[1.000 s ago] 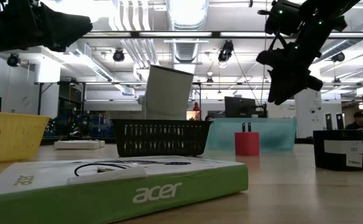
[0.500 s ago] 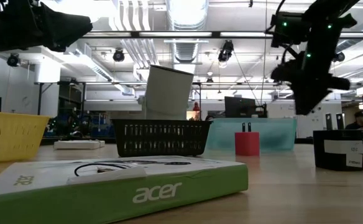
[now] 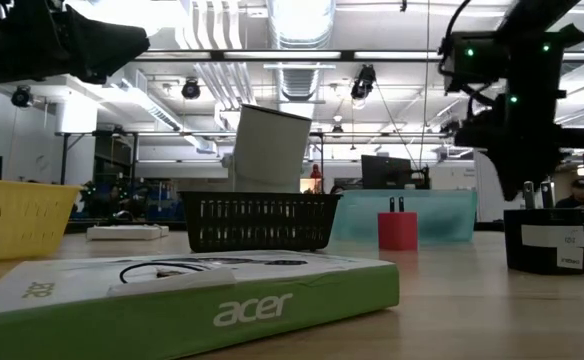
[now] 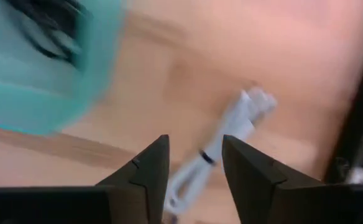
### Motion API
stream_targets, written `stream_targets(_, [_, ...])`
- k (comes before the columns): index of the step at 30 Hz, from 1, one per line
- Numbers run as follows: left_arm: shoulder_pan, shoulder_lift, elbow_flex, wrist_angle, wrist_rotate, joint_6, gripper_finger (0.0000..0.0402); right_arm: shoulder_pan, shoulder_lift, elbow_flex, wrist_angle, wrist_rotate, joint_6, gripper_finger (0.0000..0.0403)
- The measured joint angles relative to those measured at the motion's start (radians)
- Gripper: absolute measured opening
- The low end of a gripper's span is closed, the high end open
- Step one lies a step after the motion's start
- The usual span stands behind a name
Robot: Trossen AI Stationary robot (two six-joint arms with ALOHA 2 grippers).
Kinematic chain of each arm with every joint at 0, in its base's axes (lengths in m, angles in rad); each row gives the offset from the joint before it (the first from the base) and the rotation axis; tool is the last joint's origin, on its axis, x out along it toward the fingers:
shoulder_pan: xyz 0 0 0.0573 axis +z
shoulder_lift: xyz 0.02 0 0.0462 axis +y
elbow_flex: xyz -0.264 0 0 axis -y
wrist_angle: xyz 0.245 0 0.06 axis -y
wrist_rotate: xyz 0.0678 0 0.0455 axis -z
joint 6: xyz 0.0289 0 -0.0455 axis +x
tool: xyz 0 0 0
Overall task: Pick and place items into bin
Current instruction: Put the top white charger cable into the blue bin
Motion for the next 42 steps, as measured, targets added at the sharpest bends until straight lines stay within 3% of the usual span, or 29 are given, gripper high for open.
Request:
stream_targets(12, [0.000, 0.005, 0.000, 0.000, 0.000, 0.000, 0.0208, 0.014, 0.119, -0.033, -0.036, -0.038, 0.180, 0.0178])
stream_targets(19, [0.000, 0.010, 0.000, 0.001, 0.000, 0.000, 0.0208, 0.013, 0.208, -0.033, 0.036, -0.044, 0.143, 0.0170])
stream_targets(29, [0.000, 0.018, 0.000, 0.001, 0.000, 0.000, 0.0208, 0.013, 0.274, -0.029, 0.034, -0.043, 0.109, 0.0121])
stream_targets(38, [0.000, 0.019, 0.000, 0.000, 0.000, 0.000, 0.0208, 0.013, 0.268, -0.033, 0.034, -0.042, 0.046, 0.0028])
stream_targets(42, [0.000, 0.019, 0.000, 0.001, 0.000, 0.000, 0.0208, 0.013, 0.267, -0.034, 0.026, -0.011, 0.025, 0.0023])
